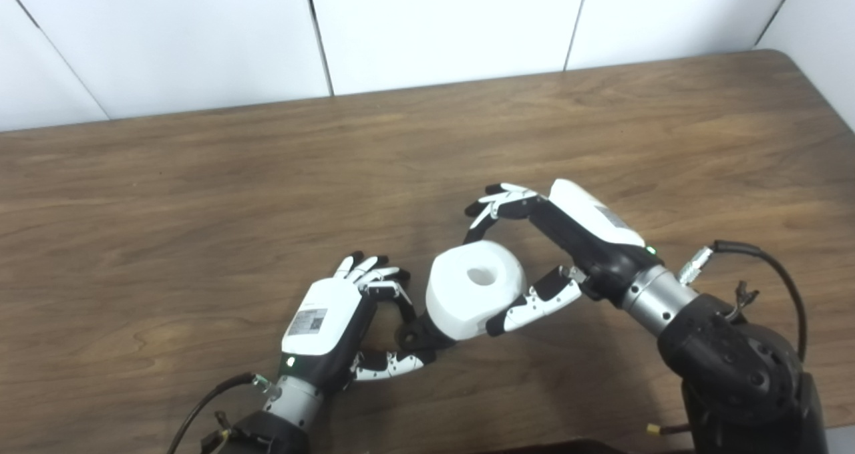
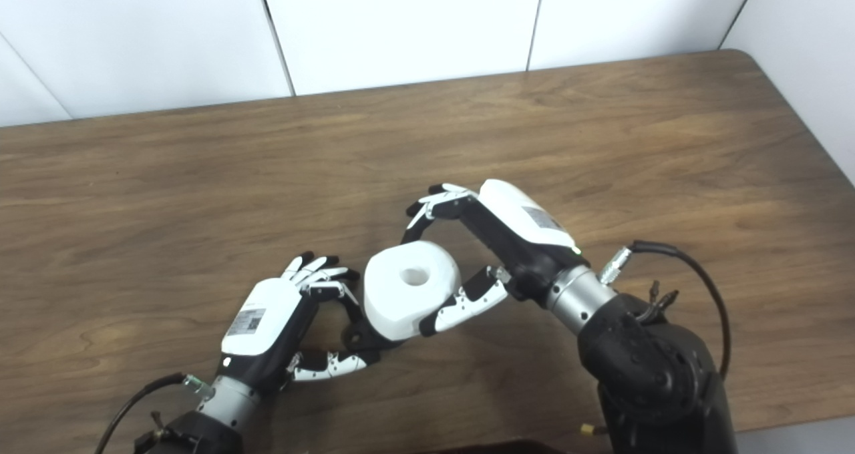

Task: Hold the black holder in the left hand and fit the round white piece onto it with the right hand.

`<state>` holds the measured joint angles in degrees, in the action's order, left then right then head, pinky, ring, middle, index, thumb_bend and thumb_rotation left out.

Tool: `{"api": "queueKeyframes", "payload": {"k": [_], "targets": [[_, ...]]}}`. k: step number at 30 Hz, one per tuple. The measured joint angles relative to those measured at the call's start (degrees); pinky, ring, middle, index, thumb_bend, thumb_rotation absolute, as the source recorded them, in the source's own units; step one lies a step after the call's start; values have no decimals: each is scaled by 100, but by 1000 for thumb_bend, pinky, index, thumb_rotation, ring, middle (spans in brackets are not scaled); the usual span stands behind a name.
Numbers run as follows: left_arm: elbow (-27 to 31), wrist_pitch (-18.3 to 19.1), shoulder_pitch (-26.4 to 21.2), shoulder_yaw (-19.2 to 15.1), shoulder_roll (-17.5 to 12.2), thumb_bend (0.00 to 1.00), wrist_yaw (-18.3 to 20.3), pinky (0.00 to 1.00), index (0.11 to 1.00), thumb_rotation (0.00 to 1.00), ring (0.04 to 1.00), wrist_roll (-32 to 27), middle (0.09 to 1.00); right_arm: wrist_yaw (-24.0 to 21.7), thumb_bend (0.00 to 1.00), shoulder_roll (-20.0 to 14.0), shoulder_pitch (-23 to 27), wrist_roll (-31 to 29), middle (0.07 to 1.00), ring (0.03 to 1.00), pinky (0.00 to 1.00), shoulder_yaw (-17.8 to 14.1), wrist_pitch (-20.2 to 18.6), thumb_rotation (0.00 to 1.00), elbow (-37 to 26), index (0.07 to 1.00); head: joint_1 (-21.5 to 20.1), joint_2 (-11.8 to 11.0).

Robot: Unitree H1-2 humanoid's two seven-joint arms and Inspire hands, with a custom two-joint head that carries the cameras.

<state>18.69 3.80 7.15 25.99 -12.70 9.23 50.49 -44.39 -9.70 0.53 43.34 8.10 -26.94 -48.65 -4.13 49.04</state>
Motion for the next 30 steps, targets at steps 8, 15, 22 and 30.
{"api": "queueKeyframes", "payload": {"k": [8,15,22,30], "targets": [[0,18,-8,1,39,520,26,1000,487,48,913,30,800,225,523,62,-4,-1,801,925,805,209,48,132,131,482,44,0],[-16,15,-23,17,43,521,18,991,486,48,912,40,798,452,523,36,-45,28,804,926,788,307,103,131,359,481,53,9],[-16,17,-26,29,49,521,18,991,486,48,911,63,798,628,523,33,-126,30,805,925,770,374,190,131,453,481,61,35],[-3,38,-27,35,73,520,32,997,487,48,911,79,801,799,523,-45,-139,84,804,923,781,453,285,131,534,482,70,53]]}}
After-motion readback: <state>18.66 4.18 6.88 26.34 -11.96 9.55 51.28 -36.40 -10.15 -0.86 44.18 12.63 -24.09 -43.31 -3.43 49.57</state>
